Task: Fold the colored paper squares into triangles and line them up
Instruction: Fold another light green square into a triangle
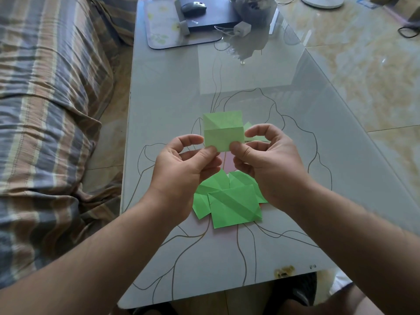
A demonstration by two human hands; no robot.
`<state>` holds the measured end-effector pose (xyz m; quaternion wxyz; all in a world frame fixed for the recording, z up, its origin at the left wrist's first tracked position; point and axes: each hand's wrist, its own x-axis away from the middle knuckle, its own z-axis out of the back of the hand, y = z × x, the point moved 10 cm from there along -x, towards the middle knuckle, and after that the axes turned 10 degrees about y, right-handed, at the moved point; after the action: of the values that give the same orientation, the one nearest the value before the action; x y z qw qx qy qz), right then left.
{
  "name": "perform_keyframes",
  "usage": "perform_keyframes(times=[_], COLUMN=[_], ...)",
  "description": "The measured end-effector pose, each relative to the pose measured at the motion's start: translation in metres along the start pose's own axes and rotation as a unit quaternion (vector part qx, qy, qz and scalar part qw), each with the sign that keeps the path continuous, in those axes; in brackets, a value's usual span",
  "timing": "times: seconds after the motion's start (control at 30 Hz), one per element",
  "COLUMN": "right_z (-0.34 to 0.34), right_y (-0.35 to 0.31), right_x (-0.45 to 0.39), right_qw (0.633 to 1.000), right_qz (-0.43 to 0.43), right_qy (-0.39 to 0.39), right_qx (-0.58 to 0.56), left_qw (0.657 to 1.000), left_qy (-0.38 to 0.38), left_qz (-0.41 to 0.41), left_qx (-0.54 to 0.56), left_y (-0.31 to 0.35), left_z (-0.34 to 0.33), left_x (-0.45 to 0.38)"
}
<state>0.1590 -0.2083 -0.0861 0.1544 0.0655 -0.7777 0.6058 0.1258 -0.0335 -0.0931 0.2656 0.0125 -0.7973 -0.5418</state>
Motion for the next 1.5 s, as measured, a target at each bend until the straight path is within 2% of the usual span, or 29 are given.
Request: perform_keyframes(times=[0.13, 0.3, 0.47, 0.7, 0.8, 0.97, 1.3, 1.5], right_z=[0.0, 0.001, -0.011, -0.012, -0.018, -0.017, -0.018, -0.017], right_y=[0.01, 0.015, 0.021, 0.018, 0.019, 0.015, 0.008, 0.005], right_x=[-0.001, -0.003, 0.004, 0.003, 0.007, 0.007, 0.005, 0.002], right_qw=[0.999, 0.998, 0.995, 0.995, 0.991, 0.99, 0.986, 0.986], right_qz=[-0.044, -0.056, -0.071, -0.05, -0.038, -0.009, 0.022, 0.006], right_qy=[-0.002, -0.001, -0.054, -0.064, -0.093, -0.092, -0.103, -0.119], right_qx=[0.003, 0.022, 0.033, 0.058, 0.089, 0.107, 0.129, 0.112], left_qw=[0.999, 0.997, 0.996, 0.994, 0.992, 0.985, 0.988, 0.987], left_qy=[-0.002, -0.017, -0.027, -0.03, -0.041, -0.07, -0.044, -0.049], left_qz=[0.01, 0.009, 0.002, 0.002, -0.001, -0.009, -0.002, -0.009], left_qx=[-0.031, -0.076, -0.081, -0.104, -0.12, -0.155, -0.148, -0.15], left_y=[-0.007, -0.013, -0.013, -0.011, -0.011, -0.012, -0.008, -0.004], left_z=[0.001, 0.002, -0.002, 0.0, -0.001, -0.006, 0.0, 0.0], left_x=[-0.003, -0.005, -0.002, -0.003, -0.003, 0.0, -0.006, -0.007])
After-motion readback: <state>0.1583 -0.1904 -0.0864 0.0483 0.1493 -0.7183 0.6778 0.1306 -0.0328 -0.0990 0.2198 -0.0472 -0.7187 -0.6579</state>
